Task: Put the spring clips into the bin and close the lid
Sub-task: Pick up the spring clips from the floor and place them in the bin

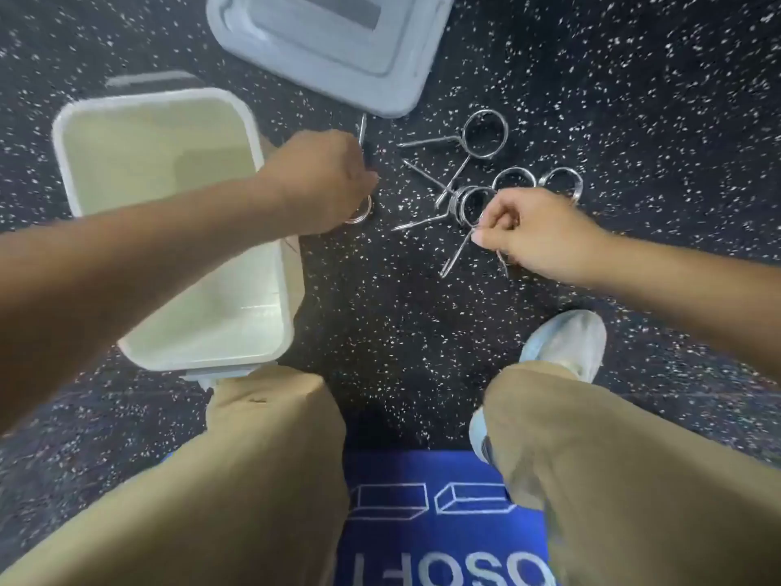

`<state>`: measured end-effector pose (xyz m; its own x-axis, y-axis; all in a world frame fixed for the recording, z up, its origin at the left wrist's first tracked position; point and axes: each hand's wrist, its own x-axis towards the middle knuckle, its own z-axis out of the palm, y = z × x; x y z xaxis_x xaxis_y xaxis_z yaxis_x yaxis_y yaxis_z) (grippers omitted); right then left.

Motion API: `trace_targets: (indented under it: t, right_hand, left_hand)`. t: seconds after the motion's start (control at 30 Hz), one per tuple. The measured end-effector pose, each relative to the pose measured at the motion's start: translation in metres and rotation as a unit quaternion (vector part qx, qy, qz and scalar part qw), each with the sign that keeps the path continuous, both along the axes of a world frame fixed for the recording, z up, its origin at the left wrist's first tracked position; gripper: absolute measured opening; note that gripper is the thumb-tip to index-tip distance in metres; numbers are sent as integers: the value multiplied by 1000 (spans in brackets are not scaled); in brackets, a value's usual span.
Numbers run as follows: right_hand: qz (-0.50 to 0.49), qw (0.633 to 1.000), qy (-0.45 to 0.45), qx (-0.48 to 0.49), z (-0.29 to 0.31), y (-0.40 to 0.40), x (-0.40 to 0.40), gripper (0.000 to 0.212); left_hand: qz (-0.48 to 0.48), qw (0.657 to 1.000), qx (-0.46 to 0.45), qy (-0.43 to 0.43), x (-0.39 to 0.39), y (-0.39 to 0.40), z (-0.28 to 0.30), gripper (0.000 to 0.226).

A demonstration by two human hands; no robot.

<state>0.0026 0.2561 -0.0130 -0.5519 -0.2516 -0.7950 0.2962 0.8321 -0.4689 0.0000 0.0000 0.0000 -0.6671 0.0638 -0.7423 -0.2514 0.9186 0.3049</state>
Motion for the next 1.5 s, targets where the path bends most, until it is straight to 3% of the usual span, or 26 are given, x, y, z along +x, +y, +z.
trace_targets:
  t: [0.13, 0.2, 0.37, 0.53, 0.6, 0.77, 0.97, 1.2, 1.4, 1.5]
  right_hand:
    - [194, 972, 119, 57, -43, 2, 3, 28]
    - [244, 952, 169, 74, -58, 3, 5, 37]
    - [363, 867, 316, 127, -88, 16, 4, 34]
    - [469, 782, 400, 90, -102, 27, -2, 28]
    - [489, 766, 412, 64, -106, 27, -1, 26]
    - [499, 765, 406, 30, -116, 23, -4, 15]
    - [503, 773, 386, 4, -120, 26, -7, 13]
    - [460, 804, 378, 1, -115, 17, -16, 22]
    - [456, 806, 376, 2, -103, 20, -18, 19]
    - [450, 804, 388, 8, -90, 22, -18, 21]
  left_hand:
    - [-76, 996, -45, 18, -3, -2, -39, 39]
    - [-93, 994, -49, 16, -7, -4, -58, 36]
    - [-111, 990, -77, 35, -16, -8, -97, 23]
    - [-91, 991, -94, 6, -25, -15, -110, 31]
    - [-97, 990, -98, -20, -28, -17, -112, 31]
    - [-205, 967, -154, -3, -42, -13, -117, 13]
    - [-211, 966, -127, -71, -48, -6, -123, 9]
    - [-249, 956, -139, -69, -50, -3, -115, 32]
    - [-226, 961, -93, -126, -43, 10, -92, 26]
    - [-202, 967, -68, -138, -35, 8, -70, 34]
